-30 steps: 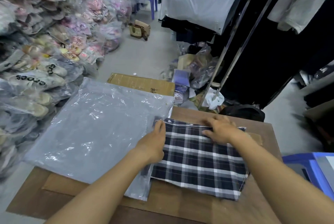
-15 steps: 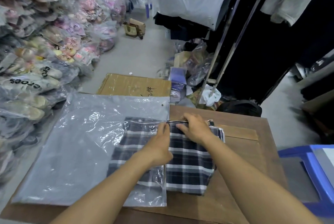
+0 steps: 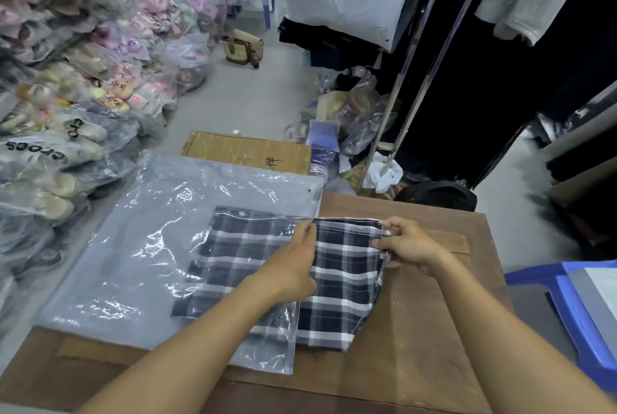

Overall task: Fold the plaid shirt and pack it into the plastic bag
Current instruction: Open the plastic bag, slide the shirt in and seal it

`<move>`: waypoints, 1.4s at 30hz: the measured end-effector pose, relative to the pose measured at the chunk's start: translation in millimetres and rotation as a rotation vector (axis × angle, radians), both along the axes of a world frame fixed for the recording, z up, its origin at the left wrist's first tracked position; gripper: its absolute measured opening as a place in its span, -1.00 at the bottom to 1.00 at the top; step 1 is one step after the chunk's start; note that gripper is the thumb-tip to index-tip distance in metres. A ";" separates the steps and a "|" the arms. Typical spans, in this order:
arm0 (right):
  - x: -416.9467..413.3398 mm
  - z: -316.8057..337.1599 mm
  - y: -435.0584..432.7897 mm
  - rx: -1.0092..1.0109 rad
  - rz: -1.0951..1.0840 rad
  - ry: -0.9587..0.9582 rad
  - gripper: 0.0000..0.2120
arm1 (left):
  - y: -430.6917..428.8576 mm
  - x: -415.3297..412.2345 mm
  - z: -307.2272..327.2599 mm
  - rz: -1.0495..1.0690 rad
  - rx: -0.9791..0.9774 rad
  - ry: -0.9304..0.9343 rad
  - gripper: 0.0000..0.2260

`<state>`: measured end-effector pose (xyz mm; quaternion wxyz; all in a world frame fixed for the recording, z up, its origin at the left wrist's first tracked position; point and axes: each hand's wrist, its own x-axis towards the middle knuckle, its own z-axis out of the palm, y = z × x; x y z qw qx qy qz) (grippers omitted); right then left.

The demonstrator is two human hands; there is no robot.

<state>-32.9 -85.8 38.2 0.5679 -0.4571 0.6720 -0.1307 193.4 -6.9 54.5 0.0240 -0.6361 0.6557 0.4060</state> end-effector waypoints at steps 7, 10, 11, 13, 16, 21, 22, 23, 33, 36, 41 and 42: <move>90.5 -14.3 11.5 -0.045 -0.105 -0.266 -0.82 | 7.7 -8.9 4.3 -0.077 -0.066 0.026 -0.14; 114.3 -15.9 18.5 0.079 -0.170 -0.479 -0.83 | 8.5 -6.0 4.3 -0.075 -0.074 0.031 -0.12; 118.1 -17.0 20.1 0.142 -0.209 -0.555 -0.78 | 8.3 -4.2 4.0 -0.076 -0.082 0.033 -0.11; 120.7 -19.5 21.1 0.232 -0.250 -0.661 -0.70 | 7.9 0.3 3.5 -0.085 -0.096 0.040 -0.12; 111.4 -18.0 16.3 0.257 -0.225 -0.662 -0.73 | 9.2 4.2 2.6 -0.082 -0.112 0.080 -0.16; 80.3 -12.8 -8.8 -0.042 -0.345 -0.210 -0.82 | 9.0 -2.2 3.0 -0.118 -0.113 0.077 -0.15; 76.0 -13.9 -12.2 -0.080 -0.365 -0.163 -0.78 | 9.3 -5.4 3.0 -0.141 -0.113 0.084 -0.16; 73.9 -15.4 -14.1 -0.084 -0.354 -0.146 -0.74 | 9.2 -8.9 3.0 -0.167 -0.111 0.095 -0.16; 77.2 -28.5 -31.8 -0.066 -0.419 -0.348 -0.83 | -78.5 -8.4 8.9 0.018 -0.357 0.013 -0.72; 80.1 -32.9 -42.1 -0.086 -0.424 -0.320 -0.80 | -120.7 -12.6 1.2 0.003 -0.457 -0.029 -0.71; 82.3 -42.4 -54.9 -0.080 -0.451 -0.301 -0.73 | -169.4 -21.4 -25.1 -0.087 -0.341 -0.091 -0.69; 83.0 -42.3 -57.3 -0.079 -0.452 -0.309 -0.71 | -174.1 -22.0 -30.2 -0.101 -0.300 -0.082 -0.72</move>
